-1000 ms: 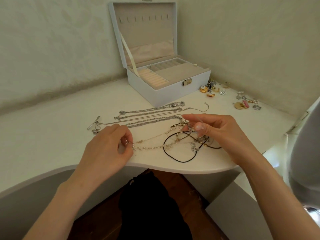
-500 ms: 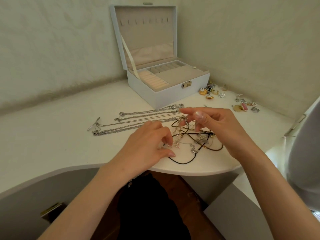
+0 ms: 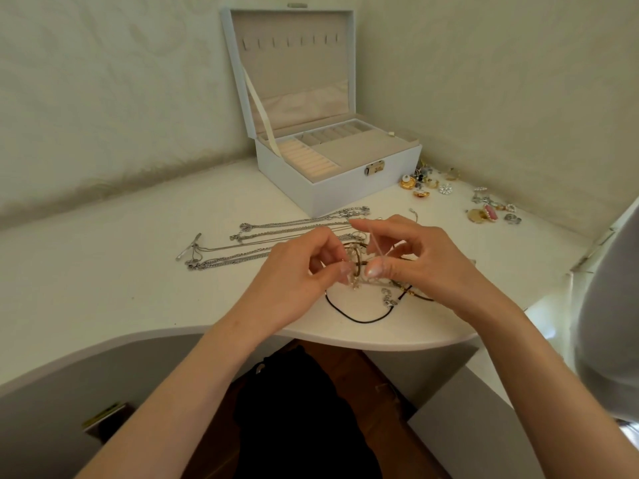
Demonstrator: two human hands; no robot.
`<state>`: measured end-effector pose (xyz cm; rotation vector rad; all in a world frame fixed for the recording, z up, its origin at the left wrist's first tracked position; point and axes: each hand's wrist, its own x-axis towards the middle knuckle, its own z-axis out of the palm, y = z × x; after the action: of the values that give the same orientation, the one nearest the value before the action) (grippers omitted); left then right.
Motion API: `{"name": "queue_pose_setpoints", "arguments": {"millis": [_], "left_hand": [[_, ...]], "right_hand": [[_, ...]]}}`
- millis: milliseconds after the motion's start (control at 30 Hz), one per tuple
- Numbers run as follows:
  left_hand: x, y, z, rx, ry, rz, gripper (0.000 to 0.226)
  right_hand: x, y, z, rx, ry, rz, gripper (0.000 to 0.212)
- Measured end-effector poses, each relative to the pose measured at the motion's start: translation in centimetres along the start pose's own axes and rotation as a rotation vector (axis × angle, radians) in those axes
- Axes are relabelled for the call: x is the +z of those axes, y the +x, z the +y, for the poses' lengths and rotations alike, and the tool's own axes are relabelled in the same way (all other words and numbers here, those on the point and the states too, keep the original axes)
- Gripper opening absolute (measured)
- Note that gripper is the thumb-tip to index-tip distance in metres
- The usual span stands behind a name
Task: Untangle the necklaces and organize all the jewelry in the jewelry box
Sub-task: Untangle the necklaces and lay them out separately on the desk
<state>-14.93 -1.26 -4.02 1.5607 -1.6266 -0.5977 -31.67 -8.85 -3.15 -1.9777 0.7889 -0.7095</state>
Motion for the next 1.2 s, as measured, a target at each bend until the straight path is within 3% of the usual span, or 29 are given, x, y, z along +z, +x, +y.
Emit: {"name": "queue_pose_setpoints", "arguments": {"millis": [200,300,367,533,733,867,1000,1200], "left_hand": [[-0.4,-0.1,0.3,-0.003,-0.147,0.072,0.009],[-0.4,0.0,0.4,-0.007,-0.146,0.027,0.012],[-0.1,0.0,0.3,-0.020,-0.112,-0.024,0.014],[-0.2,-0.4,-0.4,-0.090,-0.156,-0.053,0.015],[-1.0,-0.6,-0.9,-0.128,-0.297,-0.046,0.014],[-1.5,-1.1,-1.2,-0.085,-0.050,0.012,0.013],[-2.6,-1.9,-1.4,-0.039,0.050,0.085,0.010],[-3.9,-2.6,-2.5,-0.047,0.004,0.248,0.008]], "right_hand": [[-0.4,-0.2,0.6,-0.003,-0.061,-0.123,0.080],[0.1,-0.3,1.0,-0.012,-0.138,-0.181,0.092],[0.7,-0.3,1.1,-0.013,-0.098,-0.123,0.086],[0.7,-0.3,0.4,-0.052,0.172,0.039,0.042],[0.5,-0.2,0.0,-0.034,0.361,0.058,0.045],[0.1,0.0,0.4,-0.001,0.454,0.092,0.031],[-0.8,-0.3,0.8,0.021,0.604,0.084,0.041],[-0.9,-0.6,1.1,0.057,0.277,0.312,0.033]]}}
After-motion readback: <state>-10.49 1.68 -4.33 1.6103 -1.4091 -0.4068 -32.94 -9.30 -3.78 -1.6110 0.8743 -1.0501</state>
